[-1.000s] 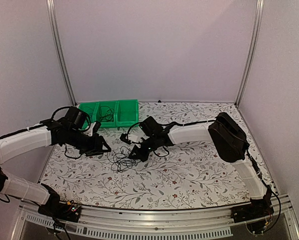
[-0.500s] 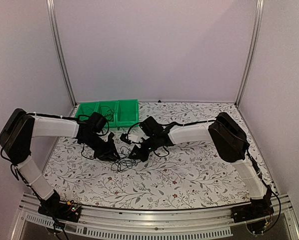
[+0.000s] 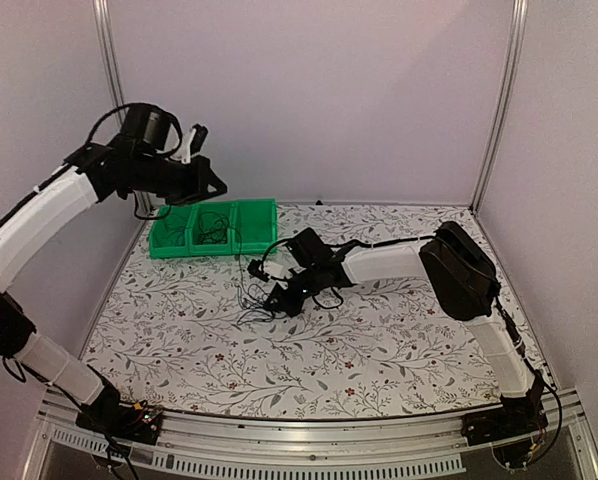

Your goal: Untangle the cables

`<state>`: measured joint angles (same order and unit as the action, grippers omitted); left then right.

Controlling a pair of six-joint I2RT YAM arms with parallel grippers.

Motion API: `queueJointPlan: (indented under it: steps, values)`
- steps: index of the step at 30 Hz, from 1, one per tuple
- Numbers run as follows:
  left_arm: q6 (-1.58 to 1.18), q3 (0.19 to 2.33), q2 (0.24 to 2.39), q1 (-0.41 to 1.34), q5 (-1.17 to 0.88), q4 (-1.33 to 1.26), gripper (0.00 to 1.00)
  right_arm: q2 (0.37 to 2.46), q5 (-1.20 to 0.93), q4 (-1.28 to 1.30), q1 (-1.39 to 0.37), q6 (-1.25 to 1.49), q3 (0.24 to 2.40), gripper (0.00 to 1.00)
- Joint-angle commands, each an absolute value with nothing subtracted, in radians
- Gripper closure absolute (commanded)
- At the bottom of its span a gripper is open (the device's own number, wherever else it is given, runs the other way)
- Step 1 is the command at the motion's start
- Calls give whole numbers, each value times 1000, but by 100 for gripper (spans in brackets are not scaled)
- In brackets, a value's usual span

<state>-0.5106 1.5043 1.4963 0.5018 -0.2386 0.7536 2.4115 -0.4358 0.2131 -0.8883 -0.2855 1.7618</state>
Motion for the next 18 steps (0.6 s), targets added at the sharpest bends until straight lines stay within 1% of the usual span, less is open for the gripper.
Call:
queueJointPlan:
  steps: [1,4,7,11,12,13,14,15,16,18]
  values:
    - [-392,1694,1303,473,-66,618,100,2450,-376,362,-890,-295,1719,100]
    - [-356,1692,1245,474,-17,532,100,2451,-374,362,-890,-293,1720,100]
    - [-360,1622,1186,471,-3,449,100,2452,-371,363,-890,-292,1717,100]
    - [-409,1540,1188,469,10,481,100,2446,-361,365,-890,-294,1716,100]
    - [-422,1505,1196,468,-21,501,100,2445,-357,364,-890,-295,1714,98]
    - [-435,1475,1204,467,-42,527,100,2443,-353,365,-891,-296,1712,86]
    - [-449,1435,1210,468,-62,540,100,2441,-349,368,-890,-301,1713,80]
    - [-465,1385,1209,469,-78,544,94,2438,-348,377,-890,-305,1716,74]
    - [-486,1329,1201,472,-86,541,88,2433,-348,386,-891,-313,1721,70]
    - [-533,1198,1160,479,-84,497,81,2407,-342,398,-889,-333,1725,67]
